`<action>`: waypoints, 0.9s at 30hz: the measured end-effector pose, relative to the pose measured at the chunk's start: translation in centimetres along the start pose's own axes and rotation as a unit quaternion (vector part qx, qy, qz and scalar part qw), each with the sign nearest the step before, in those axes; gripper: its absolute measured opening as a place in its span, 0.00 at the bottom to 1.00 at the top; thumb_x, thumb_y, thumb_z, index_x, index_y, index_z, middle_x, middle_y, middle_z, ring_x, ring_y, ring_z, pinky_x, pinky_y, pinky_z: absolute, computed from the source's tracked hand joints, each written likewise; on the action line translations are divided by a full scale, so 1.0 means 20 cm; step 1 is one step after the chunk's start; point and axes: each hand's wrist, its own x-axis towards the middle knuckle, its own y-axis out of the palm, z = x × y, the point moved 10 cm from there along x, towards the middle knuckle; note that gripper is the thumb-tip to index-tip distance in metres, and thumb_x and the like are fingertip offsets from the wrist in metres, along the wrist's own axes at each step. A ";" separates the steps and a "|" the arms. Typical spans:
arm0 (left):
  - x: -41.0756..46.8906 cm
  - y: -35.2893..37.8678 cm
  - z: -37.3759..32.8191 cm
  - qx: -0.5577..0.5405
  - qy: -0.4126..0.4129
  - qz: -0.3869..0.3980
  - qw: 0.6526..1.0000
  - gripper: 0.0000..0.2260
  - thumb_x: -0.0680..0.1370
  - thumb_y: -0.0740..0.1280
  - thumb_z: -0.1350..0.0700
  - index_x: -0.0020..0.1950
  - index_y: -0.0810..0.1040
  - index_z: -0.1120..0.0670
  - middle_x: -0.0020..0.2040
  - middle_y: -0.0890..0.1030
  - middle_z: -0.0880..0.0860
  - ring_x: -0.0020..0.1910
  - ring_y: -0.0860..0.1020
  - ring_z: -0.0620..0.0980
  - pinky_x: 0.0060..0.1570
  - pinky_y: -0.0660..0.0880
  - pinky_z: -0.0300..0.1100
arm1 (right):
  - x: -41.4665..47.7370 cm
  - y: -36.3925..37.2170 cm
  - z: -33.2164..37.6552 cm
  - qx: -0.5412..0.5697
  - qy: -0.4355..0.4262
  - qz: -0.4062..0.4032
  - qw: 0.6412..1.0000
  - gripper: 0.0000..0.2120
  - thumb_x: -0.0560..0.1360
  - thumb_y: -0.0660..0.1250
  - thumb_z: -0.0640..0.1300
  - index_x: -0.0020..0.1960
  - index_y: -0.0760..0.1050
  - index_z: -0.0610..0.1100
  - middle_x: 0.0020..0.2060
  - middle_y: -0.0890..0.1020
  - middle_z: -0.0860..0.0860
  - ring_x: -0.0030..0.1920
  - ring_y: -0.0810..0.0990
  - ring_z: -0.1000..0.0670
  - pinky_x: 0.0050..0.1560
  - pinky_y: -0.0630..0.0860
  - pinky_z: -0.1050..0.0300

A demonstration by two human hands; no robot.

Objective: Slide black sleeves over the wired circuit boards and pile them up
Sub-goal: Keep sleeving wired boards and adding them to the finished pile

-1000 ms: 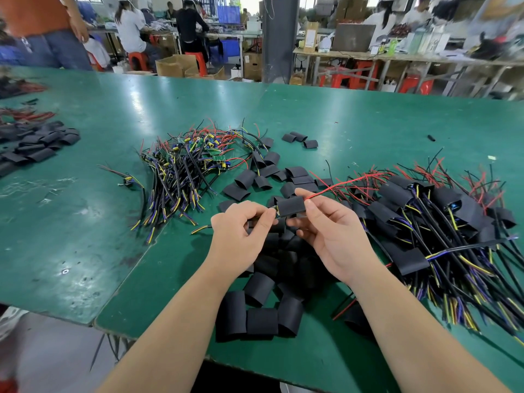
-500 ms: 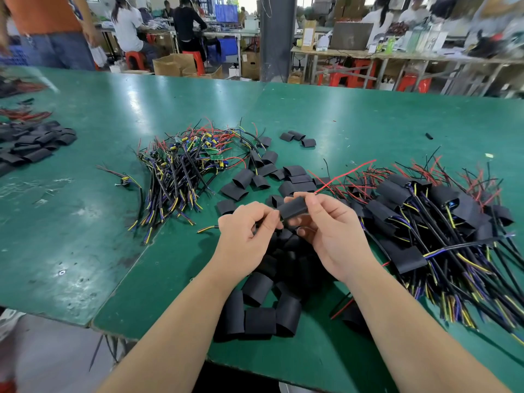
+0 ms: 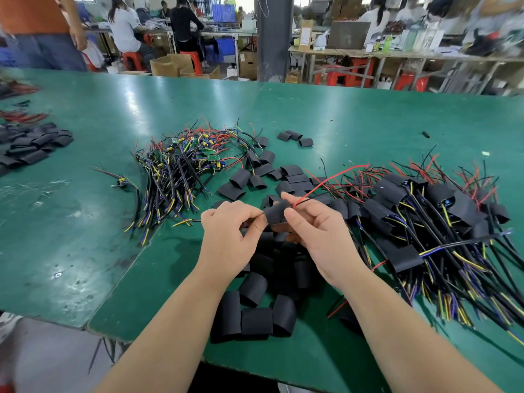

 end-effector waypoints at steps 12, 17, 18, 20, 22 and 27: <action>0.00 0.01 -0.04 -0.021 -0.003 0.010 1.000 0.08 0.73 0.68 0.51 0.37 0.80 0.52 0.32 0.76 0.43 0.35 0.75 0.48 0.43 0.71 0.63 | 0.00 0.04 0.04 0.028 -0.003 -0.008 1.000 0.24 0.72 0.67 0.27 0.60 0.77 0.52 0.38 0.81 0.50 0.42 0.79 0.51 0.54 0.78 0.53; 0.00 -0.03 0.00 -0.068 -0.041 -0.004 0.997 0.07 0.69 0.67 0.39 0.41 0.76 0.39 0.35 0.80 0.44 0.38 0.77 0.44 0.49 0.72 0.62 | 0.00 -0.12 0.19 0.252 -0.008 -0.123 0.960 0.18 0.70 0.67 0.29 0.56 0.73 0.44 0.36 0.79 0.46 0.38 0.84 0.46 0.34 0.79 0.61; 0.00 -0.04 0.02 -0.067 -0.050 -0.013 0.996 0.07 0.70 0.65 0.39 0.40 0.76 0.40 0.36 0.80 0.44 0.38 0.76 0.43 0.49 0.72 0.62 | 0.00 -0.19 0.24 0.268 -0.029 -0.150 0.951 0.14 0.72 0.66 0.29 0.53 0.72 0.43 0.38 0.80 0.44 0.38 0.84 0.46 0.33 0.78 0.63; 0.00 -0.06 0.06 -0.076 -0.071 -0.030 0.994 0.11 0.74 0.60 0.41 0.39 0.77 0.44 0.35 0.79 0.44 0.37 0.76 0.44 0.50 0.71 0.63 | -0.02 -0.36 0.35 0.274 -0.091 -0.196 0.937 0.10 0.74 0.65 0.31 0.47 0.70 0.44 0.36 0.81 0.46 0.39 0.84 0.47 0.31 0.75 0.64; 0.00 -0.06 0.09 -0.086 -0.093 -0.041 0.991 0.13 0.77 0.56 0.43 0.40 0.77 0.44 0.35 0.78 0.45 0.35 0.75 0.42 0.50 0.71 0.63 | -0.05 -0.50 0.47 0.236 -0.168 -0.235 0.928 0.08 0.75 0.66 0.33 0.43 0.72 0.45 0.32 0.79 0.48 0.37 0.83 0.48 0.32 0.72 0.63; -0.01 -0.07 0.19 -0.027 -0.147 -0.065 0.987 0.12 0.79 0.54 0.51 0.44 0.76 0.44 0.39 0.78 0.45 0.43 0.77 0.49 0.55 0.69 0.60 | -0.20 -0.86 0.70 -0.169 -0.253 -0.409 0.860 0.04 0.73 0.70 0.52 0.42 0.79 0.53 0.34 0.82 0.57 0.37 0.81 0.54 0.38 0.78 0.54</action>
